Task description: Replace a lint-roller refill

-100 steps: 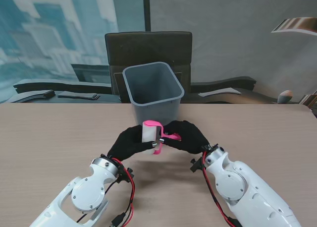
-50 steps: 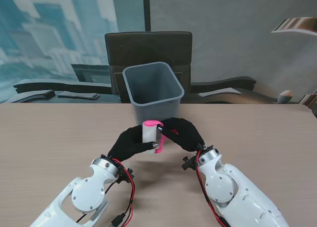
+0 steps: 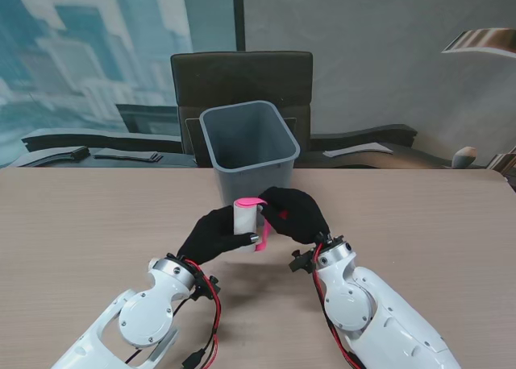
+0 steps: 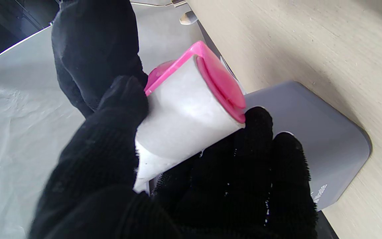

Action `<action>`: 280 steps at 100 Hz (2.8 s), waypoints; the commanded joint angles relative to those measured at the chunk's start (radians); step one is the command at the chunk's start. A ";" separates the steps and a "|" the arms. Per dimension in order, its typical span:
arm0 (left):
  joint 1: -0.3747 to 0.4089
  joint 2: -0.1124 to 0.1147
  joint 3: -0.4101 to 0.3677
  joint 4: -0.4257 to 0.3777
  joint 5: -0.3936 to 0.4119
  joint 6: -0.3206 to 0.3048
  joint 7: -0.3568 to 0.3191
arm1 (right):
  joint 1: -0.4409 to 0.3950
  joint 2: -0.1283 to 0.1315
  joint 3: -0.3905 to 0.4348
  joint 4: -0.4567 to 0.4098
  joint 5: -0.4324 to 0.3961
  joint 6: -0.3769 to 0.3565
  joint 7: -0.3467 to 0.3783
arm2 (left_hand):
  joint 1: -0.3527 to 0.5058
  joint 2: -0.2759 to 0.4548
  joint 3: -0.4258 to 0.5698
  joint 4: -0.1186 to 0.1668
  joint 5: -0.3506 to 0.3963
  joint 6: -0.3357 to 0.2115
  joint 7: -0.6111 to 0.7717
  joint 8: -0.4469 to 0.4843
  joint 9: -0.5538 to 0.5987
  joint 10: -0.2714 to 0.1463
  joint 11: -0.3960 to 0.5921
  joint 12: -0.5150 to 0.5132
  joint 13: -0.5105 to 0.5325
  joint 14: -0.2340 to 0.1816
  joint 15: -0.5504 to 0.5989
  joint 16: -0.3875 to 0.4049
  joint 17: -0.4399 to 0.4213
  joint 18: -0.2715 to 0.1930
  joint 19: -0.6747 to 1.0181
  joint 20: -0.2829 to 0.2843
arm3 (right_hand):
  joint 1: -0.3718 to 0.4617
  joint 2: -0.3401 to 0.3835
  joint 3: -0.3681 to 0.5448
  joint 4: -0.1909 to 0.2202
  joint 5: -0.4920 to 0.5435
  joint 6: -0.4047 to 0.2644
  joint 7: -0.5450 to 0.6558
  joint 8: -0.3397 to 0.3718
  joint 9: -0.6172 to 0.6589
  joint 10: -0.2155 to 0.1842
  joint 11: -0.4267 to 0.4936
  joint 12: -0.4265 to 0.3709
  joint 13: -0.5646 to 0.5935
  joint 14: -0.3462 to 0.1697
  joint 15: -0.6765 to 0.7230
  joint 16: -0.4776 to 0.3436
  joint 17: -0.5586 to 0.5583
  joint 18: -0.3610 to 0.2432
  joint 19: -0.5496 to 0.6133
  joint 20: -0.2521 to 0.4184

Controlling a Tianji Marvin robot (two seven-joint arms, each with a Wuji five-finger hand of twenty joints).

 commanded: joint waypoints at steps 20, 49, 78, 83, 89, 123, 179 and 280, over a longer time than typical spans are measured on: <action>-0.002 0.001 0.011 -0.002 0.010 -0.016 -0.026 | -0.008 -0.010 -0.001 -0.013 0.013 0.035 0.023 | 0.198 0.122 0.259 0.157 0.032 -0.269 0.224 0.091 0.060 -0.075 0.127 0.092 0.027 -0.032 0.059 0.031 -0.011 -0.055 0.036 -0.005 | 0.169 -0.098 0.253 -0.068 0.072 -0.044 0.093 -0.031 0.156 0.027 0.110 0.086 0.182 -0.101 0.303 0.120 0.296 -0.033 0.284 0.040; -0.004 0.004 0.011 0.007 0.043 -0.042 -0.022 | -0.024 0.002 0.007 -0.046 0.077 0.068 0.126 | 0.197 0.123 0.260 0.160 0.030 -0.268 0.226 0.107 0.059 -0.074 0.136 0.105 0.027 -0.030 0.069 0.039 -0.010 -0.054 0.037 -0.004 | 0.148 -0.142 0.262 -0.039 0.128 0.052 0.176 -0.097 0.430 -0.041 0.200 0.168 0.191 -0.319 0.836 0.308 0.566 -0.240 0.678 0.107; -0.008 0.005 0.015 0.022 0.112 -0.092 0.010 | -0.044 0.021 0.019 -0.089 0.209 0.109 0.292 | 0.197 0.128 0.259 0.164 0.022 -0.270 0.229 0.126 0.054 -0.076 0.144 0.121 0.028 -0.034 0.079 0.049 -0.009 -0.054 0.040 -0.002 | 0.101 -0.344 0.461 -0.012 0.268 0.169 0.283 -0.172 0.452 -0.003 0.525 0.232 0.188 -0.357 1.075 0.470 0.624 -0.402 0.861 0.367; -0.007 0.005 0.015 0.023 0.117 -0.095 0.013 | -0.043 0.026 0.020 -0.091 0.216 0.112 0.314 | 0.198 0.128 0.259 0.166 0.022 -0.269 0.229 0.128 0.054 -0.075 0.146 0.123 0.028 -0.032 0.081 0.051 -0.009 -0.055 0.040 -0.002 | 0.092 -0.380 0.504 -0.006 0.290 0.177 0.302 -0.175 0.452 -0.009 0.575 0.253 0.188 -0.364 1.082 0.511 0.629 -0.415 0.861 0.419; -0.008 0.004 0.015 0.025 0.125 -0.099 0.019 | -0.042 0.030 0.020 -0.093 0.222 0.115 0.333 | 0.196 0.129 0.258 0.167 0.019 -0.269 0.230 0.132 0.052 -0.075 0.149 0.128 0.028 -0.034 0.085 0.055 -0.009 -0.056 0.041 -0.001 | 0.081 -0.402 0.530 0.000 0.306 0.182 0.313 -0.175 0.450 -0.032 0.636 0.285 0.188 -0.367 1.090 0.553 0.633 -0.423 0.861 0.465; -0.015 0.005 0.016 0.047 0.209 -0.149 0.061 | -0.035 0.055 0.020 -0.103 0.278 0.112 0.458 | 0.188 0.132 0.266 0.190 0.006 -0.267 0.242 0.158 0.045 -0.072 0.173 0.152 0.031 -0.034 0.112 0.080 -0.007 -0.056 0.052 0.003 | -0.132 0.132 0.112 0.119 0.552 0.138 0.218 0.169 0.449 -0.049 0.766 0.382 0.188 -0.361 1.100 0.666 0.633 -0.372 0.861 0.569; -0.029 0.008 0.022 0.080 0.326 -0.215 0.118 | -0.039 0.063 0.014 -0.127 0.372 0.164 0.541 | 0.157 0.132 0.308 0.251 -0.028 -0.259 0.284 0.218 0.036 -0.067 0.231 0.192 0.039 -0.035 0.158 0.121 -0.005 -0.050 0.074 0.012 | -0.154 0.451 -0.271 -0.024 0.554 0.107 0.281 0.065 0.448 -0.041 0.813 0.411 0.187 -0.341 1.106 0.703 0.630 -0.339 0.861 0.573; -0.002 0.030 -0.074 -0.059 0.389 -0.197 0.066 | -0.092 0.086 0.160 -0.120 0.131 0.020 0.470 | 0.210 0.164 0.143 0.052 0.097 -0.172 0.074 0.012 0.036 -0.040 0.152 -0.033 0.030 -0.011 0.027 0.026 -0.014 -0.034 0.035 -0.012 | -0.265 -0.125 -0.123 -0.027 0.524 -0.017 0.120 0.110 0.447 -0.161 0.769 0.401 0.193 -0.444 1.084 0.696 0.634 -0.431 0.861 0.478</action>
